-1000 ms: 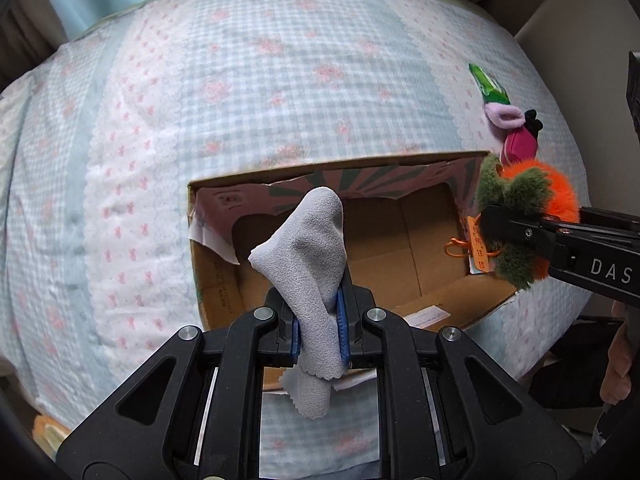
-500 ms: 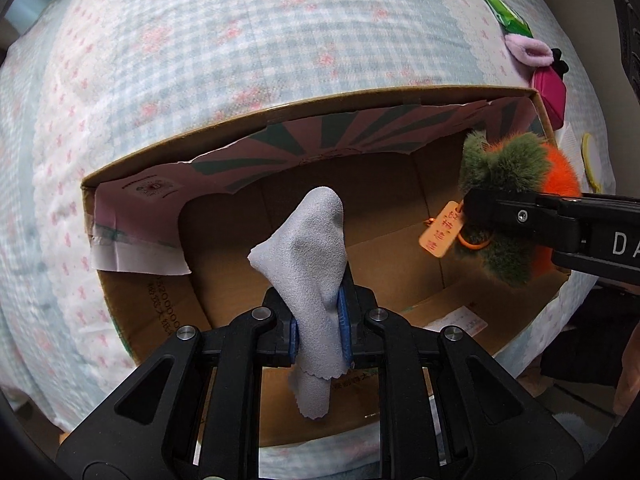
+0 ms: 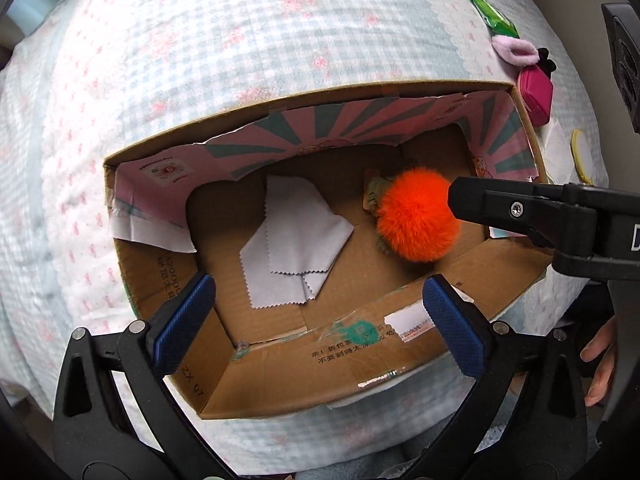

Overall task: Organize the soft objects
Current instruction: 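Carry the grey cloth and orange pompom into the cardboard box and release both, then lift both tools from the box and move toward the remaining items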

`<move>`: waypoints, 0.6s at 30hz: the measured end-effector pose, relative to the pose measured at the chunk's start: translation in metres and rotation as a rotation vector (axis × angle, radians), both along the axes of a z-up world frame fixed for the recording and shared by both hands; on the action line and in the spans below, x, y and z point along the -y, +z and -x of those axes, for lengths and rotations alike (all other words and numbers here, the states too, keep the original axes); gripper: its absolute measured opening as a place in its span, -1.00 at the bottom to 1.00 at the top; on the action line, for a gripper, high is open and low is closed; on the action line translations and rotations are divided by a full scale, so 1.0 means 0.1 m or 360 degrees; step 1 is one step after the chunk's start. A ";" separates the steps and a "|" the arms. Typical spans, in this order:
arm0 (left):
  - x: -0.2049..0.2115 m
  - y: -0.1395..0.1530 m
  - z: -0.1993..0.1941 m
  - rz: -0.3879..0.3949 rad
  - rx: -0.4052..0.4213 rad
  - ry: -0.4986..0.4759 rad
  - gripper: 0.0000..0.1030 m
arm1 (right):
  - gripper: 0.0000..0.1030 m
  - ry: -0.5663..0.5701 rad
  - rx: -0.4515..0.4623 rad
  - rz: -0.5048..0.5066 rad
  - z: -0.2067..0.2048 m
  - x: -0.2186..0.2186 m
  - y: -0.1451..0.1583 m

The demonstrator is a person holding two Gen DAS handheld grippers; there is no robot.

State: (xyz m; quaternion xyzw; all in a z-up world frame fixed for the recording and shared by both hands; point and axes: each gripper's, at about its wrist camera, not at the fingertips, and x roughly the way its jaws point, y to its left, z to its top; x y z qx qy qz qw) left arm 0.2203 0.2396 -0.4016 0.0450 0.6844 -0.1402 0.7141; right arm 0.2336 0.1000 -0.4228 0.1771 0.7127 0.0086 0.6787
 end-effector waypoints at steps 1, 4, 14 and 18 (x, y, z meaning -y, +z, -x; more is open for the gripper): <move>-0.01 0.04 0.01 -0.0007 0.0017 0.0004 1.00 | 1.00 0.0004 0.0017 0.0005 0.02 -0.01 0.04; -0.04 0.19 0.07 -0.0020 0.0070 0.0022 1.00 | 1.00 0.0018 0.0064 0.0046 0.07 -0.03 0.20; -0.26 1.10 0.55 -0.0050 0.0367 0.0070 1.00 | 1.00 0.0072 0.0380 0.0087 0.45 -0.09 1.13; -0.42 1.49 0.79 -0.0029 0.0488 0.0146 1.00 | 1.00 0.0105 0.0524 0.0144 0.69 -0.11 1.59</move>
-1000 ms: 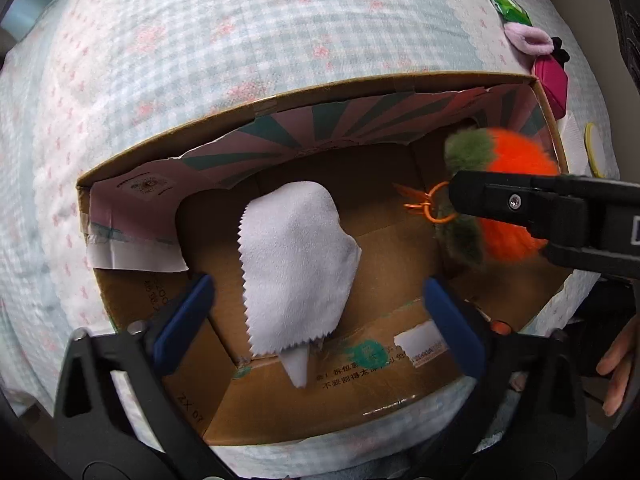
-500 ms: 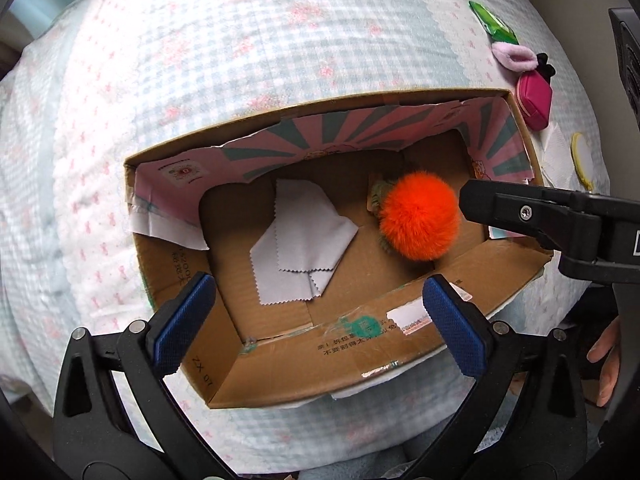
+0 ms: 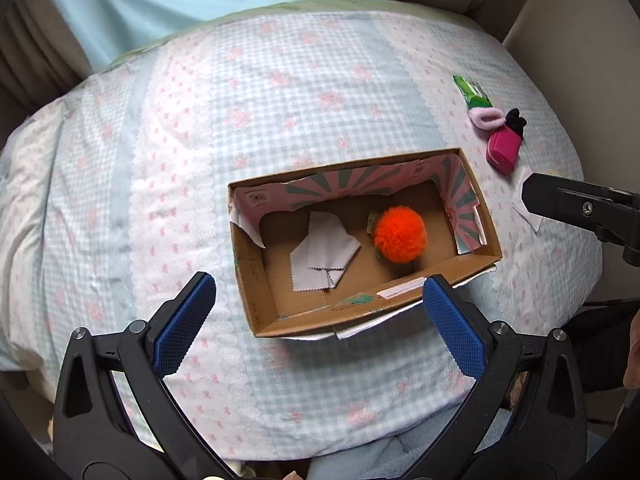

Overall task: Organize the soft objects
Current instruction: 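Lift both tools from the box and move toward the remaining items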

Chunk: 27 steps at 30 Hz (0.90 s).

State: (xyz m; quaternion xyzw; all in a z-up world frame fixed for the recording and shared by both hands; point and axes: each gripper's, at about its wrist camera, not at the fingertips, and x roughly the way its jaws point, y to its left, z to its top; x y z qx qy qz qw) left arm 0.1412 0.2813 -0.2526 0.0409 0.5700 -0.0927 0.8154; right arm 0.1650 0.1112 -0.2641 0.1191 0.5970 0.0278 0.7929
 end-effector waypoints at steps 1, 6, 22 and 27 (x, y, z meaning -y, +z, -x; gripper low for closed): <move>-0.03 0.09 0.06 -0.0005 0.0034 0.0021 1.00 | 1.00 0.0004 0.0030 0.0013 0.07 0.00 0.10; -0.13 0.45 0.27 -0.0021 0.0182 0.0095 1.00 | 1.00 0.0017 0.0138 0.0098 0.39 0.06 0.51; 0.52 0.96 0.16 0.0100 0.0366 0.0167 1.00 | 1.00 -0.0105 0.0357 0.0312 0.92 1.24 1.00; 1.14 1.02 0.10 0.0132 0.0367 0.0179 1.00 | 1.00 -0.0140 0.0361 0.0299 0.95 1.95 0.96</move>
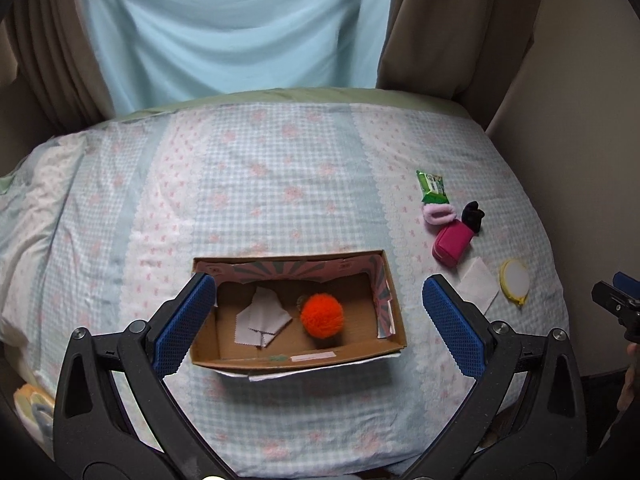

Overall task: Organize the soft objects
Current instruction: 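Lift both tools from the box and move toward the remaining items, then grasp the pink pouch with the left tool while the right tool grasps the yellow mesh pad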

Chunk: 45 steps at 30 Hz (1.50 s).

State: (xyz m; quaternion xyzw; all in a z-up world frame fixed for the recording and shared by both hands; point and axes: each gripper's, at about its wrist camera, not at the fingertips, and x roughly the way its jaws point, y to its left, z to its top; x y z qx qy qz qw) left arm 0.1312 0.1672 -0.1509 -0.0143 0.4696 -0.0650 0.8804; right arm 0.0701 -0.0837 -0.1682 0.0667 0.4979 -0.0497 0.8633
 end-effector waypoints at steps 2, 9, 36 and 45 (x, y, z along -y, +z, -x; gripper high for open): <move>0.29 -0.02 -0.06 0.0011 -0.0008 -0.0004 1.00 | 1.00 -0.0008 -0.0005 0.0007 0.00 0.28 -0.03; 1.28 -0.21 -0.37 0.0049 -0.0070 -0.0032 1.00 | 1.00 0.0009 -0.0033 0.0030 0.01 1.19 -0.29; 3.38 -2.45 -1.72 -0.0211 -0.0614 -0.0720 1.00 | 1.00 -0.0391 -0.0451 -0.0254 -0.79 2.55 -2.34; 3.56 -3.09 -1.97 -0.0316 -0.0708 -0.0819 0.99 | 1.00 -0.0479 -0.0580 -0.0292 -0.97 2.62 -2.93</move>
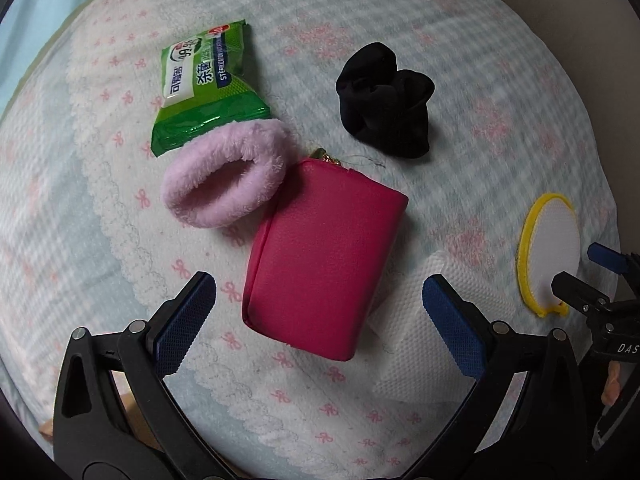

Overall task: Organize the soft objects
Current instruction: 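Grasp the pink pouch with the left tool while the right tool grasps the yellow mesh pad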

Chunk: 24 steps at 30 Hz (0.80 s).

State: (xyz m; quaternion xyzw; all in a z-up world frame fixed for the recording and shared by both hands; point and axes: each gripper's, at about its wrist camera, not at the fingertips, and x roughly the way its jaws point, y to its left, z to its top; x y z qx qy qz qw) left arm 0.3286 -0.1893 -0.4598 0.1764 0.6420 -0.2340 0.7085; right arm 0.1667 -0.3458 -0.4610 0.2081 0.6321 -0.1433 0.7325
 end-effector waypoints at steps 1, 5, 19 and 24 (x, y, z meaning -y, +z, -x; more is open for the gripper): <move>0.01 -0.05 -0.02 -0.0010 -0.0004 -0.0009 1.00 | 1.00 -0.0003 -0.0013 -0.0009 -0.02 0.00 -0.05; 0.06 -0.18 -0.05 -0.0024 -0.0011 -0.0043 1.00 | 1.00 -0.0004 -0.0072 0.0011 -0.08 -0.02 -0.25; 0.15 -0.39 -0.11 -0.0052 0.0052 -0.0074 0.27 | 0.78 0.0036 -0.0124 0.0103 -0.11 -0.02 -0.42; 0.11 -0.37 -0.13 -0.0030 0.0072 -0.0086 0.17 | 0.62 0.0092 -0.0131 0.0131 -0.16 -0.08 -0.45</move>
